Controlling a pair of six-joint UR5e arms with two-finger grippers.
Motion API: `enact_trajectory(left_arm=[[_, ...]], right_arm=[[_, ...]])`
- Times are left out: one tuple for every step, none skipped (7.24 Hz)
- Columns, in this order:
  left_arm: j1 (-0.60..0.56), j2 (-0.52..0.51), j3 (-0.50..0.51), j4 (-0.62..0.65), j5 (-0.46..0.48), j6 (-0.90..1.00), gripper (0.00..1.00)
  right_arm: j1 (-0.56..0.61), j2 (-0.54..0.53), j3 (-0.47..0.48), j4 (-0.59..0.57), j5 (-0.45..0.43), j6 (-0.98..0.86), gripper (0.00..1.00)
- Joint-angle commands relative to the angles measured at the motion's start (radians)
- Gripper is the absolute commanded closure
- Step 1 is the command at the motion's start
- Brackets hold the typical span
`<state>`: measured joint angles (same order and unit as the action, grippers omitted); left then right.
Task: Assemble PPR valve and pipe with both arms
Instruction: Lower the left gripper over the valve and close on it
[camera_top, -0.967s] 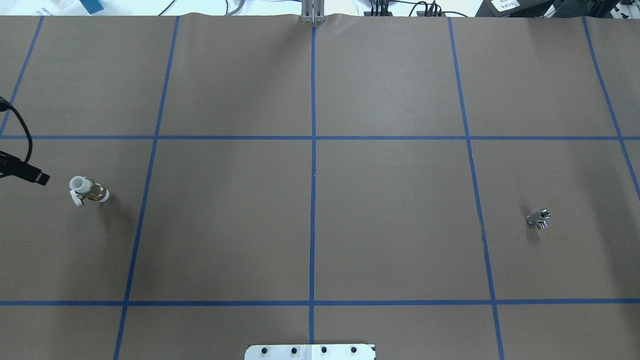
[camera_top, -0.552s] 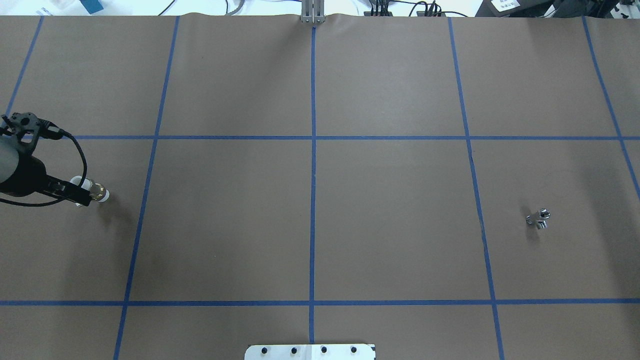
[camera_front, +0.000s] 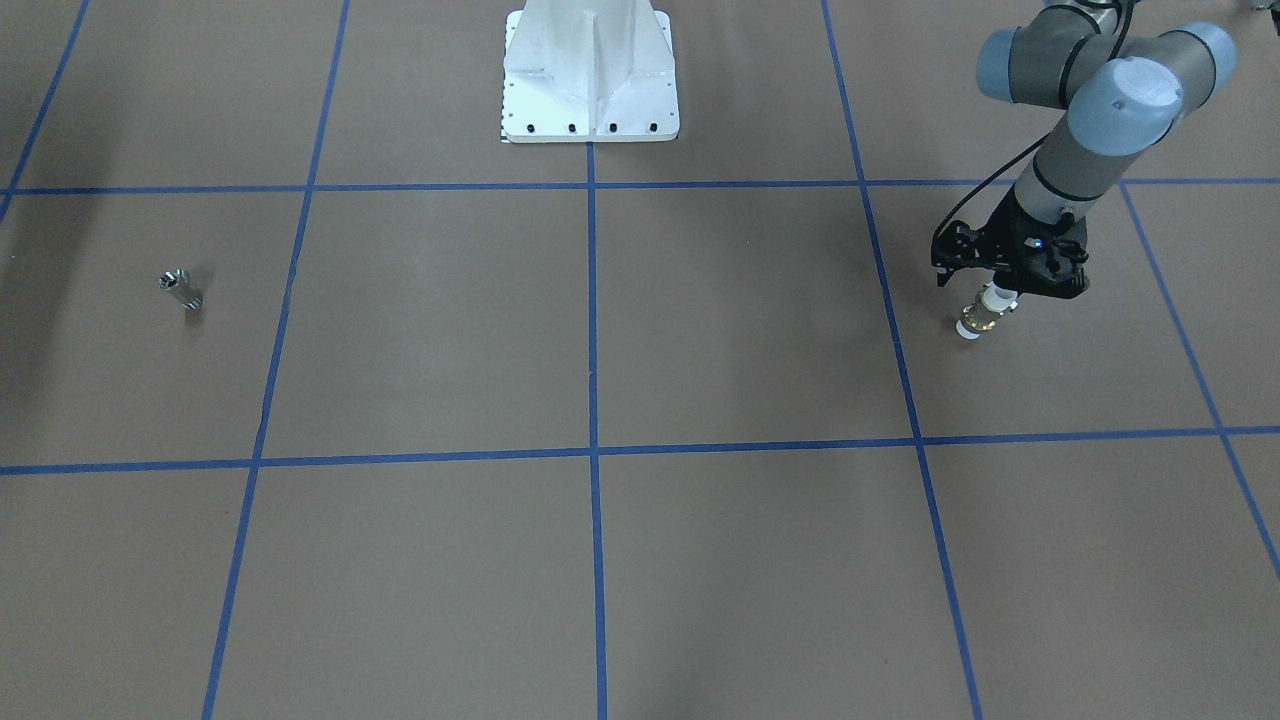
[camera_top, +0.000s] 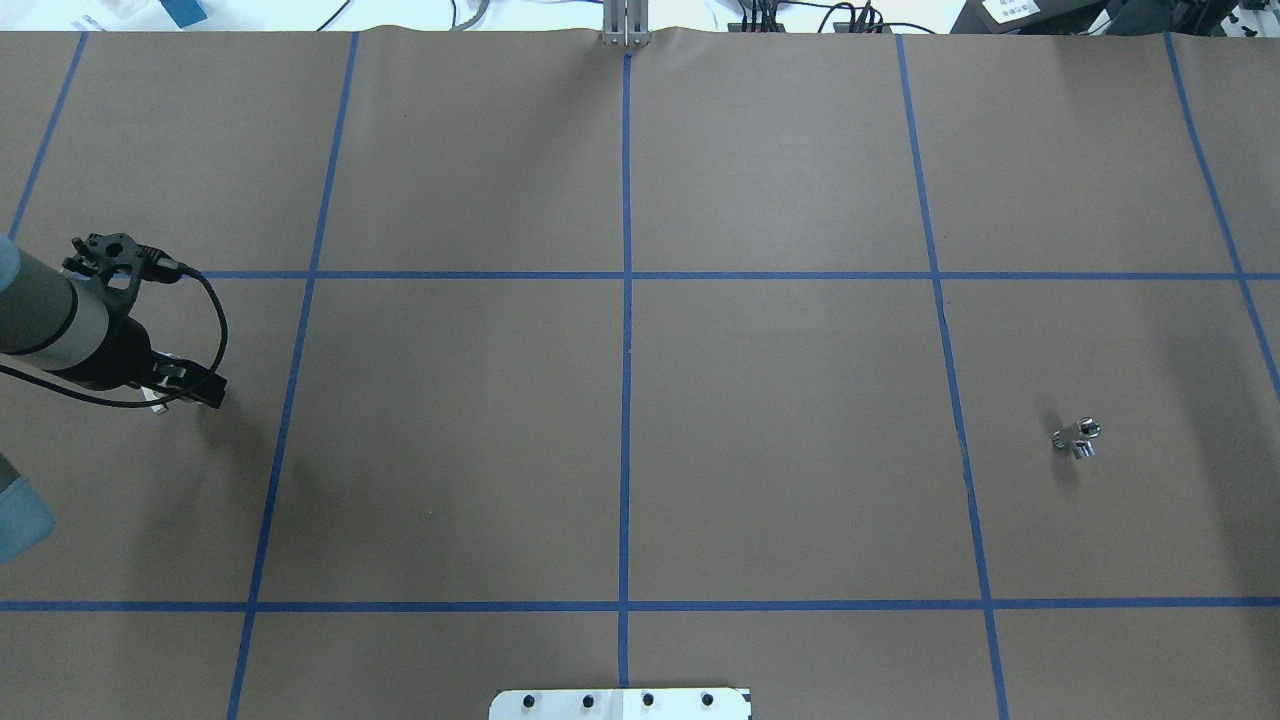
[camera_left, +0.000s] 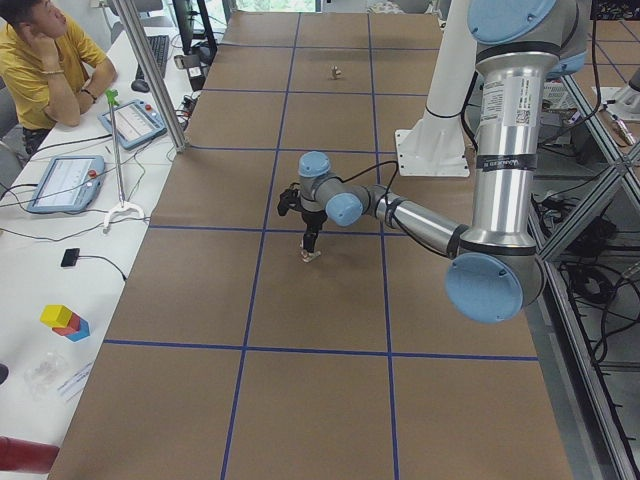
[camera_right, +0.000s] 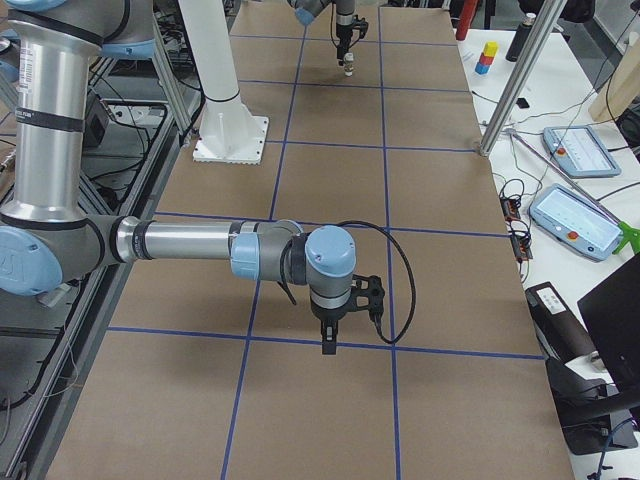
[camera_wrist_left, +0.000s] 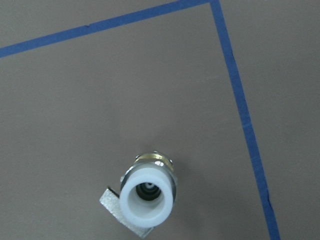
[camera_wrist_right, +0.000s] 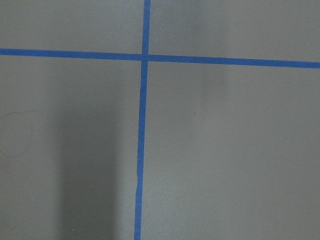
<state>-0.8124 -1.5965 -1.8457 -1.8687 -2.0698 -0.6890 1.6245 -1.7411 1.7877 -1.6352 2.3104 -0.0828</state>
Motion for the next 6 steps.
enact_trajectory(left_arm=[[-0.002, 0.003, 0.023, 0.006, -0.003, 0.093, 0.0], [-0.002, 0.003, 0.037, 0.006, -0.003, 0.104, 0.0], [-0.002, 0.0, 0.045, 0.006, -0.007, 0.106, 0.0], [-0.001, -0.005, 0.049, 0.005, -0.006, 0.106, 0.01], [-0.002, -0.008, 0.049, 0.005, -0.009, 0.108, 0.16], [-0.001, -0.013, 0.046, 0.006, -0.015, 0.108, 0.37]], right_arm=[[0.0, 0.0, 0.001, 0.001, 0.0, 0.0, 0.01], [0.0, 0.0, 0.001, 0.0, 0.0, 0.0, 0.01], [0.0, 0.0, 0.001, 0.001, 0.0, 0.0, 0.01], [0.0, 0.0, 0.001, 0.002, 0.0, 0.0, 0.01], [0.0, 0.0, 0.001, 0.002, 0.0, 0.0, 0.01], [0.0, 0.0, 0.002, 0.002, 0.0, 0.0, 0.01]])
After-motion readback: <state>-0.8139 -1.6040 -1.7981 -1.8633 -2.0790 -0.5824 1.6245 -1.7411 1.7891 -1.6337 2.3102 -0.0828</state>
